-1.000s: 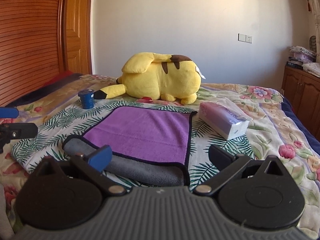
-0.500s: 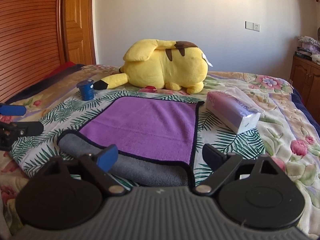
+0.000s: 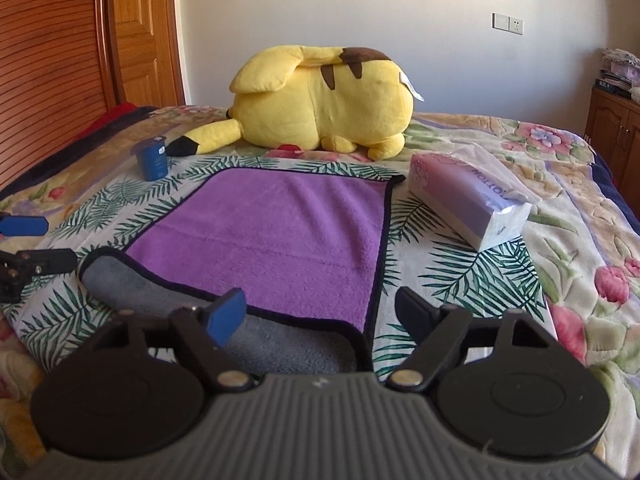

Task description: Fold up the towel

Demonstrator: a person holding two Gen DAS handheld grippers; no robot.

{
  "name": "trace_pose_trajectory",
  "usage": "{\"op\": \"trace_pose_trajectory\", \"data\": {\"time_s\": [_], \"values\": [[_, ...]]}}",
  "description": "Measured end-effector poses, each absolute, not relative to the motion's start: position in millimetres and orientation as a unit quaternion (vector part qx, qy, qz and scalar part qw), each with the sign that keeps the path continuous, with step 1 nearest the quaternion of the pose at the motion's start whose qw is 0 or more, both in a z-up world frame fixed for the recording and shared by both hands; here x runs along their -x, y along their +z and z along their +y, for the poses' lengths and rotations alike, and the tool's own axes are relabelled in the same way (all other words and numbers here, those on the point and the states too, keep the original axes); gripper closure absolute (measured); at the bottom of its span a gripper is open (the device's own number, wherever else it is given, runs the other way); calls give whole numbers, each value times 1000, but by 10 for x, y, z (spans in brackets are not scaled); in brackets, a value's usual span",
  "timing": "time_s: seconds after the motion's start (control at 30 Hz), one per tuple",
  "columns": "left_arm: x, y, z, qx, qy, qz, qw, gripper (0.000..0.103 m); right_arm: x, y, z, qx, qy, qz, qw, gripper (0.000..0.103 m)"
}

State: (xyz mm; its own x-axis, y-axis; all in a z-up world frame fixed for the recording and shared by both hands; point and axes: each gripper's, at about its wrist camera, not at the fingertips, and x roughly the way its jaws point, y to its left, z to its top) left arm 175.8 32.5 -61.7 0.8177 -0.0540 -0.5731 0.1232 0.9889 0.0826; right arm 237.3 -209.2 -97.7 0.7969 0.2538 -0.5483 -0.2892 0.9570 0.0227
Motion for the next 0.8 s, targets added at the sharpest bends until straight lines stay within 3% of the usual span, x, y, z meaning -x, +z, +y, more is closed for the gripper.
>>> {"op": "trace_pose_trajectory", "data": {"time_s": [0.4, 0.8], "values": [[-2036, -814, 490, -60, -29, 322, 944, 48, -2555, -1151, -2197, 13, 140, 324, 936, 27], [-2101, -923, 546, -43, -52, 348, 935, 79, -2612, -1229, -2221, 5, 156, 352, 923, 31]]}}
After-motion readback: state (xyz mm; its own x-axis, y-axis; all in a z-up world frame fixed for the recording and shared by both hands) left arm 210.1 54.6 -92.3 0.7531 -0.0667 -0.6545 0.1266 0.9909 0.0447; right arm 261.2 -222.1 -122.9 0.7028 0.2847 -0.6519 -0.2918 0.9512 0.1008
